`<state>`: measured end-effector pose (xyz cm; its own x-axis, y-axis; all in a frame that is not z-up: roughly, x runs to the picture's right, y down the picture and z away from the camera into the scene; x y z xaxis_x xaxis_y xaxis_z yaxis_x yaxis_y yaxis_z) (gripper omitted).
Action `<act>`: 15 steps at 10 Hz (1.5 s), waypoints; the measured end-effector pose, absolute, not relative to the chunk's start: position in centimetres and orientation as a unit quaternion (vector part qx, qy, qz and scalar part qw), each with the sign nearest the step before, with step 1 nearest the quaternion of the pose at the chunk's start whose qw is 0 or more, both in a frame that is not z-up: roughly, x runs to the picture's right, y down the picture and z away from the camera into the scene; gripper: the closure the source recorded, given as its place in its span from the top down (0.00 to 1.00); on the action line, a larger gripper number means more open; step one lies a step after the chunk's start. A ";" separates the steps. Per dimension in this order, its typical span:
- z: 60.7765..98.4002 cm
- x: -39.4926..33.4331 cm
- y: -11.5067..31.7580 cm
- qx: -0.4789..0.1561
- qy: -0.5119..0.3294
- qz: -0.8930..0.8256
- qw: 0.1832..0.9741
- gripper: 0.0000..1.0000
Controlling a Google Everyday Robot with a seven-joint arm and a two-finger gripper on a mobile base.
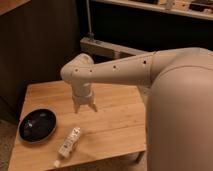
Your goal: Place the bottle in the ceramic bowl
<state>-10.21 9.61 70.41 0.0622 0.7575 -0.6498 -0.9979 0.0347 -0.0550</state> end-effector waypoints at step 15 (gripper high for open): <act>71.4 -8.9 9.5 -0.231 0.279 0.741 0.566 0.65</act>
